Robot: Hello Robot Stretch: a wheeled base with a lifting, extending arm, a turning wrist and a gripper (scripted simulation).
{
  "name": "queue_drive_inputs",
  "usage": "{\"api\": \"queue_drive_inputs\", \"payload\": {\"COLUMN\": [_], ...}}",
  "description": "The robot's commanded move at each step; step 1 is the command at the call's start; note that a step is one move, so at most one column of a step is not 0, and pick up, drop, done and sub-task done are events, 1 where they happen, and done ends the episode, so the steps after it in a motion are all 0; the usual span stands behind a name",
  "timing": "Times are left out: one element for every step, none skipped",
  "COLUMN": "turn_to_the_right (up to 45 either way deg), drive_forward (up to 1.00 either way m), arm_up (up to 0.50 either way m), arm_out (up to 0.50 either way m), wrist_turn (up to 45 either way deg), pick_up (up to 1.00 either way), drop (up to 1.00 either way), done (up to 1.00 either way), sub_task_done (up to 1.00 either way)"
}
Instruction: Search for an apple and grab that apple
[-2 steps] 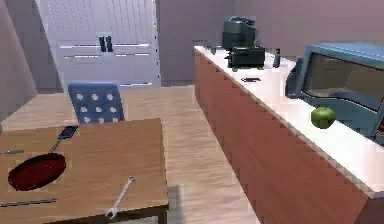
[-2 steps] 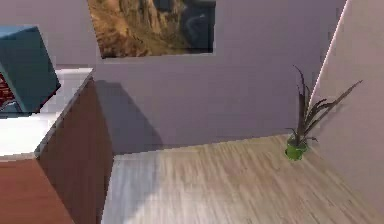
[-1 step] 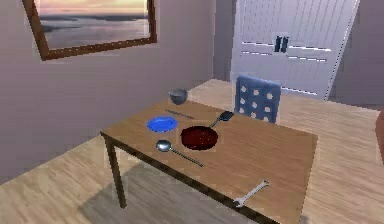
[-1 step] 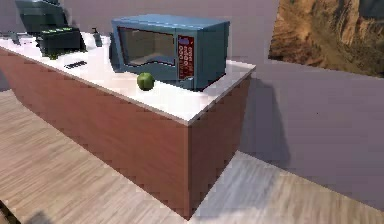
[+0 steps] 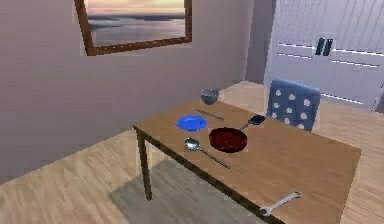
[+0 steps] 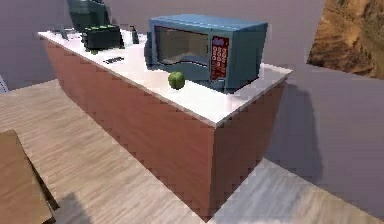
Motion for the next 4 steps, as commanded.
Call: {"api": "queue_drive_inputs", "payload": {"turn_to_the_right": [45.0,45.0,21.0,0.0], "drive_forward": [0.00,0.00,0.00,0.50], "arm_up": [0.00,0.00,0.00,0.00], "arm_out": [0.00,0.00,0.00,0.00], "wrist_turn": [0.0,0.0,0.0,0.0], "pick_up": [0.00,0.00,0.00,0.00], "drop": [0.00,0.00,0.00,0.00], "done": [0.00,0.00,0.00,0.00], "sub_task_done": [0.00,0.00,0.00,0.00]}}
